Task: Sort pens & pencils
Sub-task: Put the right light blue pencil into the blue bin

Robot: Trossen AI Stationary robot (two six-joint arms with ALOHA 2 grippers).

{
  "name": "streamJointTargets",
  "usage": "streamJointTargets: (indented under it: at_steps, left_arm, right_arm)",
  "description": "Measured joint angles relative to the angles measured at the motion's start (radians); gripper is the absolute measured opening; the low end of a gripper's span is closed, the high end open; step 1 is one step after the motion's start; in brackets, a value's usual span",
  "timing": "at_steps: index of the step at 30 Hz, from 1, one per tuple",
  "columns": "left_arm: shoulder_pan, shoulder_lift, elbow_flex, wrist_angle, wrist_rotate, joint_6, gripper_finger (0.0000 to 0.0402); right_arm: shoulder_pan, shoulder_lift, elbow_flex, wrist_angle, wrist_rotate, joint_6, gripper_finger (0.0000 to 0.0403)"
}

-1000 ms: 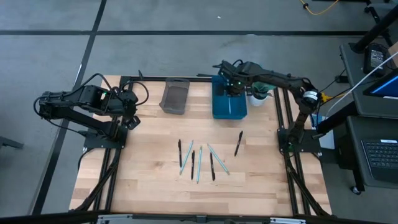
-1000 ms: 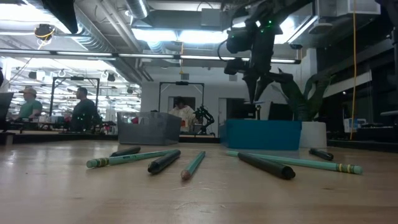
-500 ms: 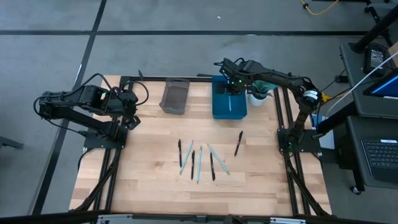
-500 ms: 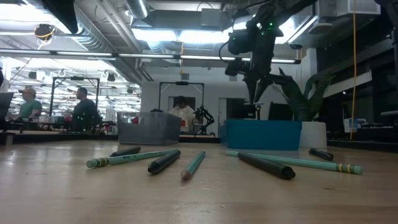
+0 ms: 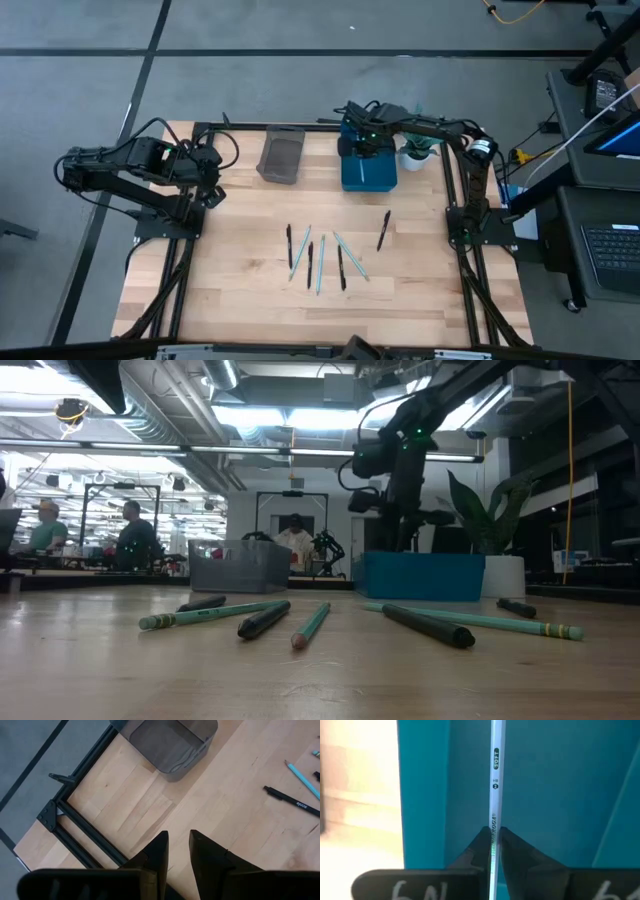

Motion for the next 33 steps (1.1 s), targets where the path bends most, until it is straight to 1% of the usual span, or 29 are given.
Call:
streamJointTargets:
  at_steps: [9, 15, 20, 27, 33]
  left_arm:
    - [0.0, 0.0, 0.0, 0.0, 0.0, 0.001, 0.0073]
    - [0.0, 0.0, 0.0, 0.0, 0.0, 0.002, 0.0073]
    - [0.0, 0.0, 0.0, 0.0, 0.0, 0.002, 0.0073]
    - [0.0, 0.0, 0.0, 0.0, 0.0, 0.003, 0.0073]
    - [0.0, 0.0, 0.0, 0.0, 0.0, 0.028, 0.0073]
  right_arm:
    - [-0.001, 0.0, 0.0, 0.026, 0.022, -0.027, 0.0036]
    - [-0.005, 0.0, 0.004, 0.045, -0.005, -0.022, 0.0039]
    - [-0.014, 0.0, 0.005, 0.045, -0.062, -0.006, 0.0058]
    - [-0.014, 0.0, 0.005, 0.045, -0.054, 0.0, 0.0091]
    - [-0.014, -0.008, 0.005, 0.047, -0.047, 0.001, 0.0096]
